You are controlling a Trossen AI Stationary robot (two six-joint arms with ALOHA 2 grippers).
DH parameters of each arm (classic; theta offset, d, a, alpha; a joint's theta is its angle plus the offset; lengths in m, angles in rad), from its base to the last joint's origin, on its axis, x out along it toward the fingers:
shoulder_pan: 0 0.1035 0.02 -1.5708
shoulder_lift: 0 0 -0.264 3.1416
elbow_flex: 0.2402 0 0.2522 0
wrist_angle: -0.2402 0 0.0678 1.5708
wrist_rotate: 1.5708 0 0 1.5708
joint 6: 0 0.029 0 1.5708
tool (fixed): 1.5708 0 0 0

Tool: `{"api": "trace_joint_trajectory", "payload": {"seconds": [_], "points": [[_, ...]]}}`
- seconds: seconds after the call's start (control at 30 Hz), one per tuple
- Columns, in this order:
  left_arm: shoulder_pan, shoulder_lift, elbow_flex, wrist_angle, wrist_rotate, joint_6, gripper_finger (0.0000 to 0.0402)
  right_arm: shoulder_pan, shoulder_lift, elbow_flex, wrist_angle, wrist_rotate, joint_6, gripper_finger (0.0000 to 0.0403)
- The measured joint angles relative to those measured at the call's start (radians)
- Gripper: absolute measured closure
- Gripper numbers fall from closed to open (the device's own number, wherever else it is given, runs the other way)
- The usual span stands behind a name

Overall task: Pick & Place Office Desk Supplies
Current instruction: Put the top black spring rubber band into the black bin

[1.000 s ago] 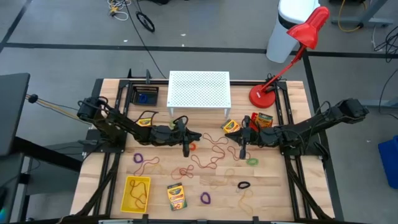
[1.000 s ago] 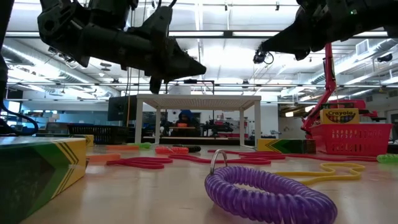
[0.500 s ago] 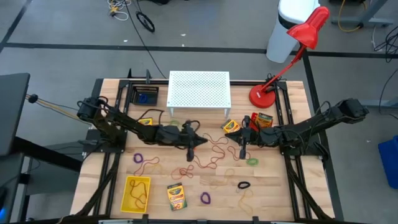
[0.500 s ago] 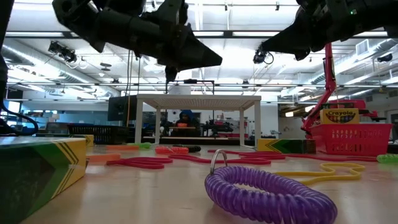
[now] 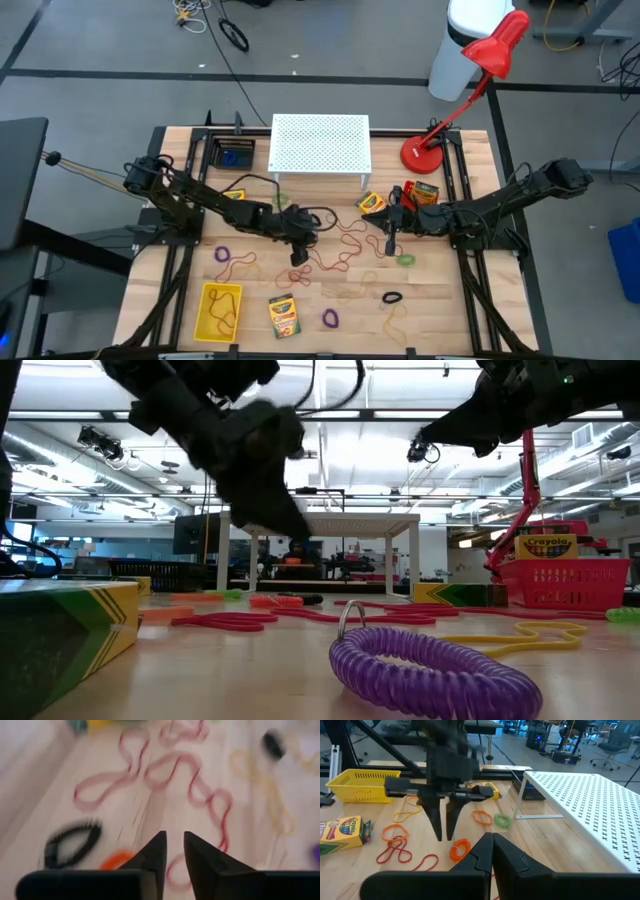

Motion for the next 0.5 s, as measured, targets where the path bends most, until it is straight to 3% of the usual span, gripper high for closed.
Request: {"api": "trace_joint_trajectory", "payload": {"seconds": [0.37, 0.5], "points": [[-0.022, 0.000, 0.059, -0.349, 0.033, -0.039, 0.0291, 0.000, 0.000, 0.000, 0.000, 0.000, 0.000, 0.0388], [0.007, 0.000, 0.056, -0.349, 0.035, -0.027, 0.0276, 0.000, 0.000, 0.000, 0.000, 0.000, 0.000, 0.0388]]}}
